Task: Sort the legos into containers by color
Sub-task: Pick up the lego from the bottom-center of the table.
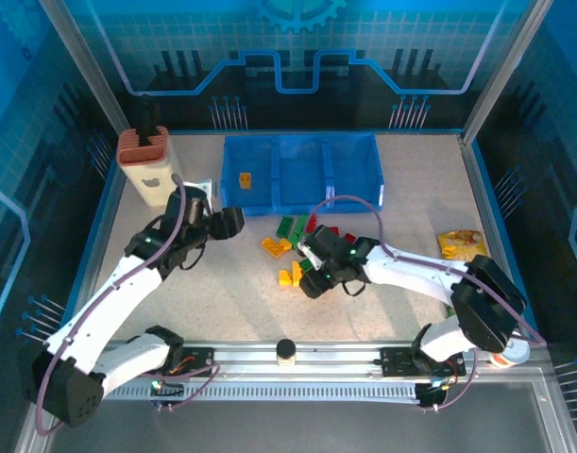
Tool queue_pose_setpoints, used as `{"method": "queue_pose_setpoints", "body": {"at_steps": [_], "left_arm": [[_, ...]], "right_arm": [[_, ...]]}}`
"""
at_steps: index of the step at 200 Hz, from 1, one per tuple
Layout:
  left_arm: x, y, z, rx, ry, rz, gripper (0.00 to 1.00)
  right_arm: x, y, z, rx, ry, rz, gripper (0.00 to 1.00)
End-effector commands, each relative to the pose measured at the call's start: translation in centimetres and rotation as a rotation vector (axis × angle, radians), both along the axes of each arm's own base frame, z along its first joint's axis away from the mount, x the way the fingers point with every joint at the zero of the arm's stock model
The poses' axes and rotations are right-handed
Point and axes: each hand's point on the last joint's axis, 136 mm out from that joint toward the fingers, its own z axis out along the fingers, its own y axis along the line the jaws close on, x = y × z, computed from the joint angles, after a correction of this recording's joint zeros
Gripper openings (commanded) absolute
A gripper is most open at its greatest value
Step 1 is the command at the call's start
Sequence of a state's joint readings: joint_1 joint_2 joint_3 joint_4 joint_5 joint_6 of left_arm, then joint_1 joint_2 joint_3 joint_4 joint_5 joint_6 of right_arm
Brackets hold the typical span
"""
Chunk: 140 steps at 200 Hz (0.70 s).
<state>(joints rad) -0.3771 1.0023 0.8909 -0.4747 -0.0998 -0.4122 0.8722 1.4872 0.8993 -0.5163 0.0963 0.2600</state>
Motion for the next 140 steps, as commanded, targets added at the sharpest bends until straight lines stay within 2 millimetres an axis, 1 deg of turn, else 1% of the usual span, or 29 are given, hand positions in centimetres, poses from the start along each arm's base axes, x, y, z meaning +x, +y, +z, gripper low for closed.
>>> {"method": "queue_pose_setpoints", "body": {"at_steps": [1, 32, 63, 89, 130, 140], "left_arm": [[-1.6, 0.8, -1.3, 0.021, 0.030, 0.012, 0.69], [-2.8, 1.6, -2.2, 0.018, 0.036, 0.033, 0.69], [-3.3, 1.7, -2.3, 0.002, 0.024, 0.041, 0.69], [-3.4, 1.9, -2.4, 0.003, 0.031, 0.047, 0.69], [-3.4, 1.9, -2.6, 0.004, 0.031, 0.049, 0.69], [-3.4, 1.9, -2.8, 0.005, 0.035, 0.051, 0.69]], "right_arm": [[0.6, -0.1, -0.1, -0.090, -0.032, 0.014, 0.68], [1.1, 0.0, -0.7, -0.153, -0.040, 0.018, 0.68], [1.6, -0.5, -1.2, -0.204, -0.046, 0.011, 0.68], [1.2, -0.4, -1.7, -0.209, -0.023, 0.023, 0.64], [0.8, -0.4, -2.6, -0.210, -0.001, 0.019, 0.62], [0.6, -0.4, -2.9, -0.217, 0.008, 0.021, 0.60]]}}
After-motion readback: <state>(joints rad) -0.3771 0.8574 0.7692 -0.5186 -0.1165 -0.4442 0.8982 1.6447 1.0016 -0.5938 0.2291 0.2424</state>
